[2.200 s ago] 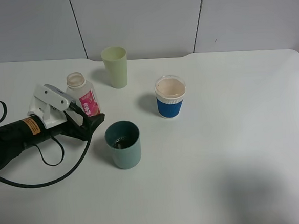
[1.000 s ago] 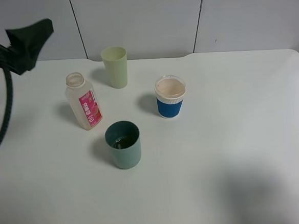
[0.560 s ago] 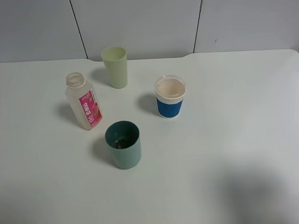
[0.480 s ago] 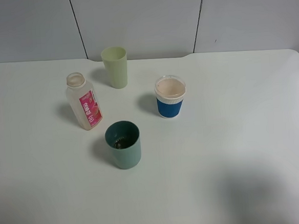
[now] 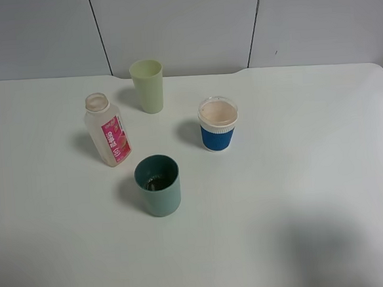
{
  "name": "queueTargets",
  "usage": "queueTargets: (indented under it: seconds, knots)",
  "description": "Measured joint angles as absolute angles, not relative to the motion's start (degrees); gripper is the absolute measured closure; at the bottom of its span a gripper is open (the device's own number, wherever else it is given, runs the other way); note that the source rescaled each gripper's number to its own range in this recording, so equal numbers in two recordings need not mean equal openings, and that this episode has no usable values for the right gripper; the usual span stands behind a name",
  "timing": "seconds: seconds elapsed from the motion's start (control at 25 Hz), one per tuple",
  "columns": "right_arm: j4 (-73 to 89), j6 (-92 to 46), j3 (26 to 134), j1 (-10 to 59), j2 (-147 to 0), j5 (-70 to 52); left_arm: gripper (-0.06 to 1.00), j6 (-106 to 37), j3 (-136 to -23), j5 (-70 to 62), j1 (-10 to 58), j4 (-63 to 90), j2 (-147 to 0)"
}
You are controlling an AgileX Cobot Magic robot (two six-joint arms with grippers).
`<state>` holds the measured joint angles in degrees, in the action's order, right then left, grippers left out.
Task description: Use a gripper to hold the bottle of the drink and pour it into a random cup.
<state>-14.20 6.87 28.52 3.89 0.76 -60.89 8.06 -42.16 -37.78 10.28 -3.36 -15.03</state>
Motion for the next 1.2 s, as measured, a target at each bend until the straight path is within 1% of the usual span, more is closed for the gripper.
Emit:
queueTargets:
  seconds: [0.08,0.4,0.64,1.08,1.2]
  knots:
    - [-14.2,6.87,28.52,3.89,0.76,-60.89,-0.06,7.26,-42.17,-42.35,10.28,-2.23,-13.19]
    - [-14.2,6.87,28.52,3.89,0.76,-60.89,-0.06,6.78,-42.21,-53.15,10.28,-2.02,-4.62]
    - [-14.2,6.87,28.52,3.89,0.76,-60.89,-0.06,6.75,-42.24,-56.25,10.28,-4.61,0.08]
    - [-14.2,6.87,28.52,3.89,0.76,-60.89,-0.06,9.83,-42.24,-58.78,10.28,-6.65,0.25]
    - [-14.2,6.87,28.52,3.89,0.76,-60.89,-0.06,10.07,-42.24,-58.38,9.01,-6.82,0.25]
